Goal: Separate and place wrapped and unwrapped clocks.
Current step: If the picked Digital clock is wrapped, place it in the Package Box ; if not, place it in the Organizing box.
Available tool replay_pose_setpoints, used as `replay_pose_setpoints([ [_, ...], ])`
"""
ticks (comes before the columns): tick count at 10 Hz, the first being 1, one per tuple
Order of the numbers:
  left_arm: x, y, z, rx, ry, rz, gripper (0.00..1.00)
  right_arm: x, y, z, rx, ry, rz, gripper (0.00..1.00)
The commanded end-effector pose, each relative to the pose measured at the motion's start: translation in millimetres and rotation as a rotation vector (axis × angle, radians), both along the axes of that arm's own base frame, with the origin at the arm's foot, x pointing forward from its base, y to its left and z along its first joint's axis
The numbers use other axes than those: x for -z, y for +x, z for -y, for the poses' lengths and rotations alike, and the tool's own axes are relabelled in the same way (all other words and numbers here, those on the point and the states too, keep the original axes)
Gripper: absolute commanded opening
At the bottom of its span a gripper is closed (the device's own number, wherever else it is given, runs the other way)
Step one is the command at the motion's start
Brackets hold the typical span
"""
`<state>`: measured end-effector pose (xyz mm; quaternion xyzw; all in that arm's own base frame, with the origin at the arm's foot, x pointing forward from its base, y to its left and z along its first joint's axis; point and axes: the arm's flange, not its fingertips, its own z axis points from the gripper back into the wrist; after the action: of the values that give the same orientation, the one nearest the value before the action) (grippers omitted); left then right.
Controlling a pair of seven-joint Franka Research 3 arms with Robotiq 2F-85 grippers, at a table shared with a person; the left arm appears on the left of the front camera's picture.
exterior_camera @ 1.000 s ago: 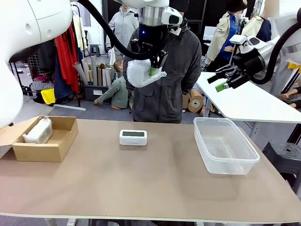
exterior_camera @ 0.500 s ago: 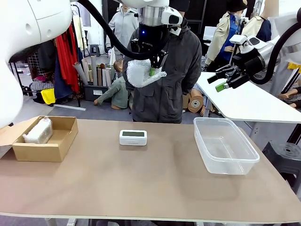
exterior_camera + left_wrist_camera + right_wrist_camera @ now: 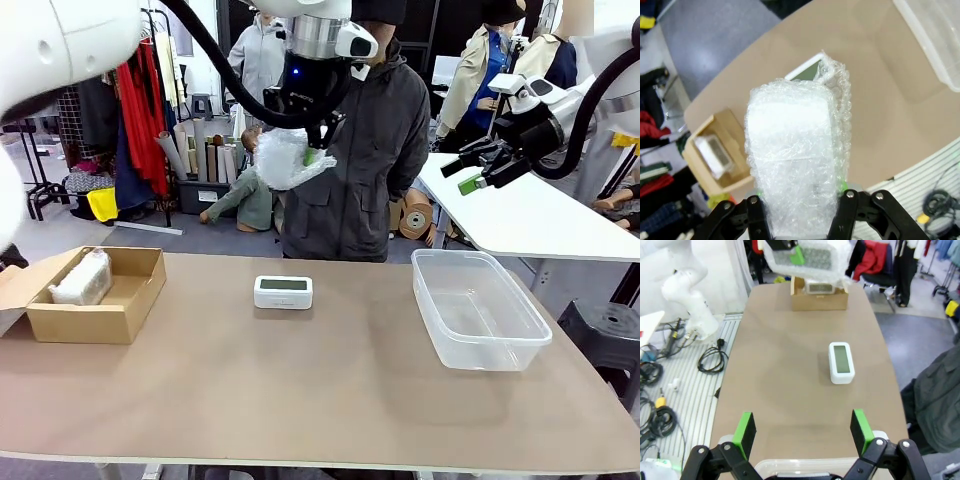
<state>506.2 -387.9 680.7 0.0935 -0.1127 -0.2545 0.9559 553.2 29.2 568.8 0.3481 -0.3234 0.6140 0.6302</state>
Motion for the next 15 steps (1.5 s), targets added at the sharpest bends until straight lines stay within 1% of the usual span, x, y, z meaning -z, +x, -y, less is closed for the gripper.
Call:
replay_pose_setpoints([
  [1, 20.5, -43.2, -46.6, -0.055, 0.009, -0.050, 0.00, -1.8, -0.4, -0.2, -0.001, -0.003, 0.004, 1.00],
  [3, 36.8, -57.5, -94.1, -0.090, -0.020, -0.099, 0.00, -1.8, -0.4, -0.2, -0.001, -0.003, 0.004, 1.00],
  [4, 48.0, -59.3, -121.9, -0.132, -0.031, -0.096, 0.00, -1.8, -0.4, -0.2, -0.001, -0.003, 0.004, 1.00],
  [5, 58.0, -61.0, -142.1, -0.146, -0.044, -0.094, 0.00, -1.8, -0.4, -0.2, -0.001, -0.003, 0.004, 1.00],
  [6, 64.6, -54.9, -165.4, -0.133, -0.079, -0.072, 0.00, -1.8, -0.4, -0.2, -0.001, -0.003, 0.004, 1.00],
  [7, 69.1, -47.4, -180.8, -0.151, -0.123, -0.022, 0.00, -1.8, -0.4, -0.2, -0.001, -0.003, 0.004, 1.00],
  [8, 72.6, -41.1, -196.8, -0.190, -0.165, 0.009, 0.00, -1.8, -0.4, -0.2, -0.001, -0.003, 0.004, 1.00],
  [10, 89.6, -31.5, -228.9, -0.264, -0.162, 0.033, 0.00, -1.8, -0.4, -0.2, -0.001, -0.003, 0.004, 1.00],
  [12, 96.3, -27.4, -247.5, -0.320, -0.210, 0.026, 0.00, -1.8, -0.4, -0.2, -0.001, -0.003, 0.004, 1.00],
  [13, 88.2, -19.7, -233.7, -0.278, -0.143, 0.020, 0.00, -1.8, -0.4, -0.2, -0.001, -0.003, 0.004, 1.00],
  [15, 88.2, -19.7, -233.7, -0.278, -0.143, 0.020, 0.00, -1.8, -0.4, -0.2, -0.001, -0.003, 0.004, 1.00],
])
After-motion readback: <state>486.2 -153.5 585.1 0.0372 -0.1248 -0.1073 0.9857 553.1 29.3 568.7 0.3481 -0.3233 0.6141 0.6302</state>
